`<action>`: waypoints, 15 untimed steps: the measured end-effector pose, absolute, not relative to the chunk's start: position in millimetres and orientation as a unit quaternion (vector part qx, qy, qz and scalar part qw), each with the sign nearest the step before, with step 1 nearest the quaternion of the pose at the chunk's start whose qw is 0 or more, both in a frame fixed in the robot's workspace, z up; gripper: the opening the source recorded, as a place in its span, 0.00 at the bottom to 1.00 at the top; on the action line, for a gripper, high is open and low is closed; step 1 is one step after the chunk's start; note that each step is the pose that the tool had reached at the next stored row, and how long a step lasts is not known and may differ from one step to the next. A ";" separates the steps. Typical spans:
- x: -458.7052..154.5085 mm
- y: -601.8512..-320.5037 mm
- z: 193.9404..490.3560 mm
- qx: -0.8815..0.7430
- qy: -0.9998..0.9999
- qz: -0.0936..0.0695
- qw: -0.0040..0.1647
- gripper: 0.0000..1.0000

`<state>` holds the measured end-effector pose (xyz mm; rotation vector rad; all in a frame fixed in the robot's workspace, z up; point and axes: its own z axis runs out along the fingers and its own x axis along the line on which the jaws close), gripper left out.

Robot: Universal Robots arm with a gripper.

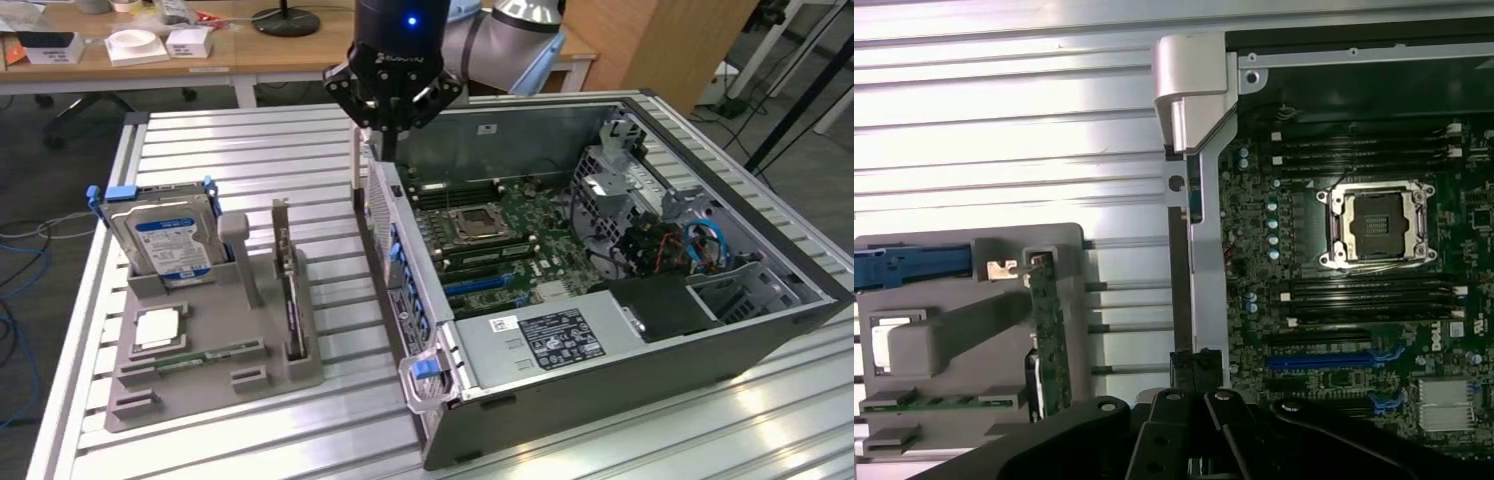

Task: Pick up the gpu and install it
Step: 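Reach for the gpu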

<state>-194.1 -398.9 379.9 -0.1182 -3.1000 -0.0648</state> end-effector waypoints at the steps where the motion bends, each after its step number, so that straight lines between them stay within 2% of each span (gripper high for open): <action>1: -195.6 -398.9 379.7 -0.038 -0.999 -0.021 0.020 0.11; 15: -224.7 -398.9 377.0 -0.038 -0.999 -0.021 0.026 0.11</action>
